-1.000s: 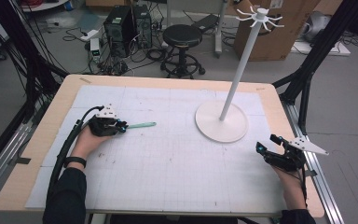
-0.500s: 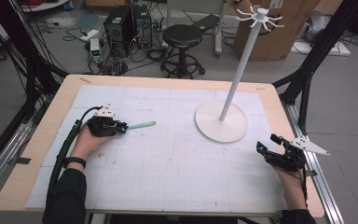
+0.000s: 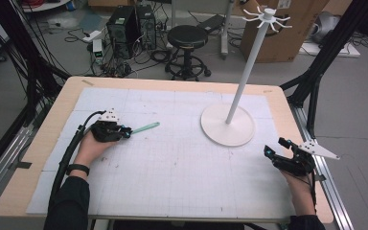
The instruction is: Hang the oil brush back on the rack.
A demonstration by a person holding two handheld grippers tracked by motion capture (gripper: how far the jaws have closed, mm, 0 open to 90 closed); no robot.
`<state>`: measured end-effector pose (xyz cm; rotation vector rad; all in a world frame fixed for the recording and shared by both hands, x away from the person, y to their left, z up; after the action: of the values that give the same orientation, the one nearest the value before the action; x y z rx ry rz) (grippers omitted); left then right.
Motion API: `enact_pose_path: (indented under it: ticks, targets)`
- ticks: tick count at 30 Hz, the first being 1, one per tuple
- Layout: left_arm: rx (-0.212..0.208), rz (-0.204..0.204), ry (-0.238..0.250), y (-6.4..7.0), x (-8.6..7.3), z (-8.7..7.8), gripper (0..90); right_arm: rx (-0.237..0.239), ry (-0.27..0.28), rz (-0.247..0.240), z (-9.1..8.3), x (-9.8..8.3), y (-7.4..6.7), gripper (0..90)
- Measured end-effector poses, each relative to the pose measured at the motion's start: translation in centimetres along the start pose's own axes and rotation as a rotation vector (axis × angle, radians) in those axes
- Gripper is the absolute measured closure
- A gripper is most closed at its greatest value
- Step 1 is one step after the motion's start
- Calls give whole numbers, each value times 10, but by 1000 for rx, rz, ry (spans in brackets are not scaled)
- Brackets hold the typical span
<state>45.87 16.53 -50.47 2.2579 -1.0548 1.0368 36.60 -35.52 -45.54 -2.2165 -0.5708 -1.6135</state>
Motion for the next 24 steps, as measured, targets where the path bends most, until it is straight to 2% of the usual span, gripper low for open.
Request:
enact_pose_path:
  ticks: [5, 8, 12, 17, 24]
  targets:
    - [8, 6, -6, 1, 1, 0, 823, -1, 2, 0, 0, 0, 1, 229]
    - [-8, -4, -9, 3, 0, -1, 825, -1, 2, 0, 0, 0, 1, 229]
    - [-12, 5, -4, 6, 2, -2, 825, -1, 2, 2, 0, 0, 1, 229]
    - [-35, -10, 66, 14, 15, -8, 825, -2, 2, 1, 0, 0, 1, 229]
    - [-75, -48, 201, 30, 44, -26, 825, -2, 0, -4, 1, 0, 1, 229]
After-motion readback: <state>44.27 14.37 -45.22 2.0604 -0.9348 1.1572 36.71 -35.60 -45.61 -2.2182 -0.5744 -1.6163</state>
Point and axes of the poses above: each handheld gripper's, and its own axes: z roughly forward along the jaws, x roughly out of its top, y roughly to its right, the point moved 9 cm from there along z, roughly forward along the jaws, and after that the axes turned 5 degrees about -z, right-handed, at the moved point
